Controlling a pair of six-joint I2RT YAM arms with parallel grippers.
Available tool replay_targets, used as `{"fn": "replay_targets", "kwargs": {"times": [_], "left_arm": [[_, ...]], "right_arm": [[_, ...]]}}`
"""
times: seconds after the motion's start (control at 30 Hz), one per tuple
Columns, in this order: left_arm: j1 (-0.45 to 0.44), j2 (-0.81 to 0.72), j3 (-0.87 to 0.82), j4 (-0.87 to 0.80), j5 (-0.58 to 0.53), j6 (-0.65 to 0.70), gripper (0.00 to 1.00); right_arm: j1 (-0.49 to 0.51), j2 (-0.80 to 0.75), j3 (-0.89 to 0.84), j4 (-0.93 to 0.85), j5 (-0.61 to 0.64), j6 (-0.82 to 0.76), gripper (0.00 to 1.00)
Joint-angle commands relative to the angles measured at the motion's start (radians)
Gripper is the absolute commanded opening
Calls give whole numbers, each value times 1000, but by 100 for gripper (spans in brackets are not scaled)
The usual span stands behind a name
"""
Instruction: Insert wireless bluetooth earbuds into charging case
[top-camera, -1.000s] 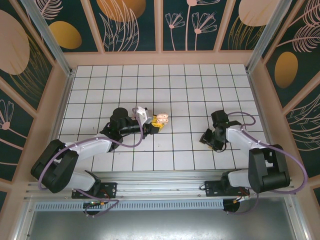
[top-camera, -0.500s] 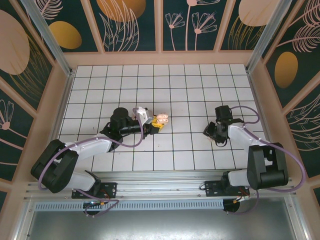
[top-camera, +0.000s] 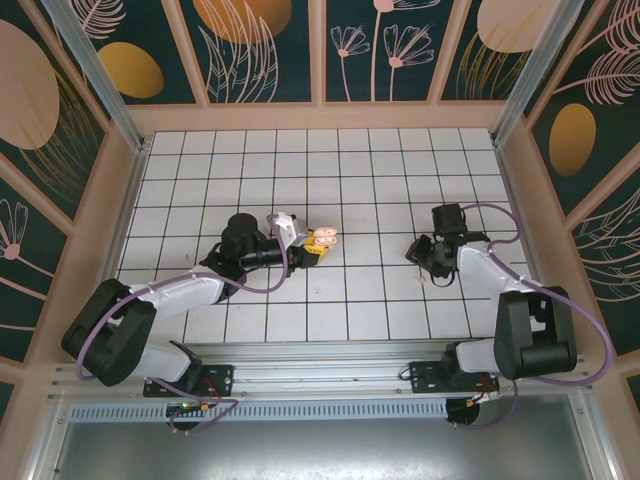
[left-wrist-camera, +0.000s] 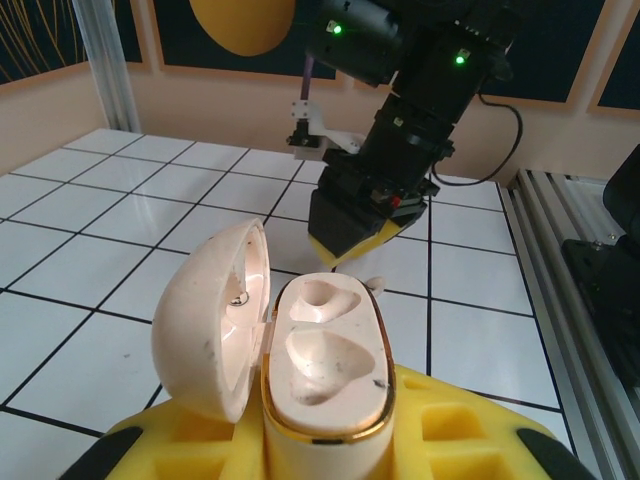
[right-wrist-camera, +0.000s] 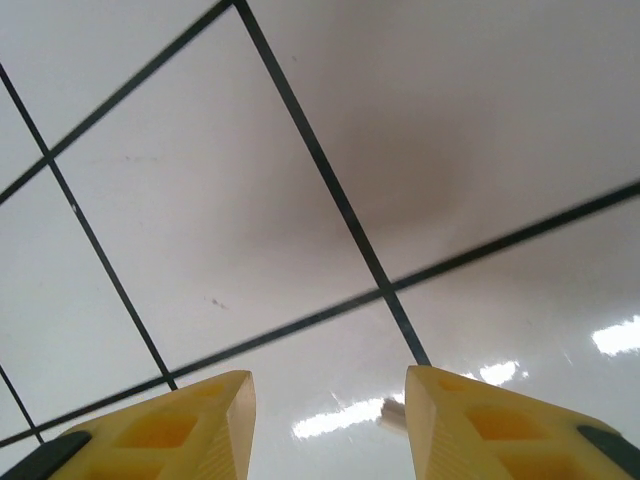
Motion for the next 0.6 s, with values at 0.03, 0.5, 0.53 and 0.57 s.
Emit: {"fn": "replay_targets", "kwargs": {"times": [0.03,0.5,0.53,0.57], "left_arm": [[-3,-1,32,-2,6,15,24],[-3,-13,47,-31,3,25,24],[-3,-14,46,-31,2,26,24],[-2,-14,45,-33,2,28,24]], "right_arm": [[61,-119,-62,-100,-27,72,44],[43,-50,-136,-20,-81,54,43],[39,-44,-132,-26,-69,49,43],[34,-39,-128,-29,-59,45,43]]}}
